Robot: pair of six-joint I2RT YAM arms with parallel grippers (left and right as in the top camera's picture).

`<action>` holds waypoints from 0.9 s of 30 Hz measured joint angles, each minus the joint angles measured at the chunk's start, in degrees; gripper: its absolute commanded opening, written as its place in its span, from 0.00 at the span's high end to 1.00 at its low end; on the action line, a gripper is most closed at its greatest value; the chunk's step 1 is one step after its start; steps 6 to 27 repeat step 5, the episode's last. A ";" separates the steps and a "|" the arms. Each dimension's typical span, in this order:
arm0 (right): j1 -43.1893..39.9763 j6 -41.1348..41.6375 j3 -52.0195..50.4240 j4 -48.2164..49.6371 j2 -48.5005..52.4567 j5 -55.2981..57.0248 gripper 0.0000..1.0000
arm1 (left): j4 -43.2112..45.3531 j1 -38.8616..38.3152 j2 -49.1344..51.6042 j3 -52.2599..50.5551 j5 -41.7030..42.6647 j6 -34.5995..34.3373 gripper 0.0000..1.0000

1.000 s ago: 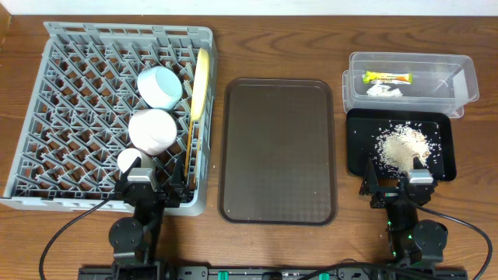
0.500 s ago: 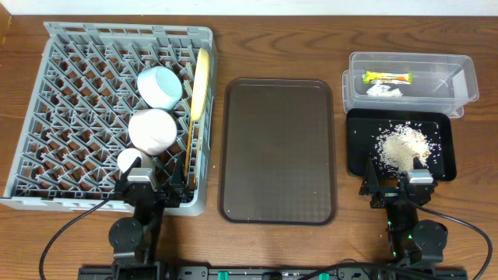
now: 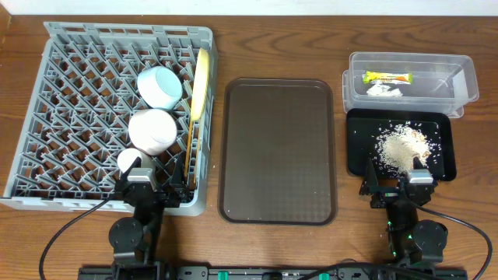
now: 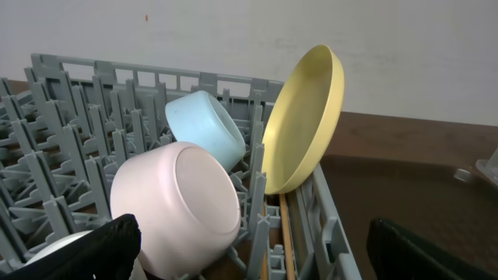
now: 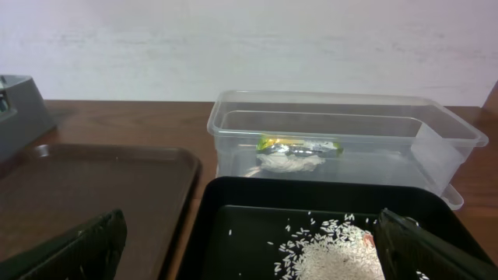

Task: Sort waste into correct bins and load items into the dishwasher

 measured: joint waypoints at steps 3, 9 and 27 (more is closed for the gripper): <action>0.00 0.00 0.00 0.00 0.00 0.00 0.01 | 0.00 0.00 0.00 0.00 0.00 0.00 0.06; 0.00 0.00 0.00 0.00 0.00 0.00 0.01 | 0.00 0.00 0.00 0.02 0.00 0.00 0.06; 0.00 0.00 0.00 0.00 0.00 0.00 0.01 | 0.00 0.00 0.00 0.02 0.00 0.00 0.06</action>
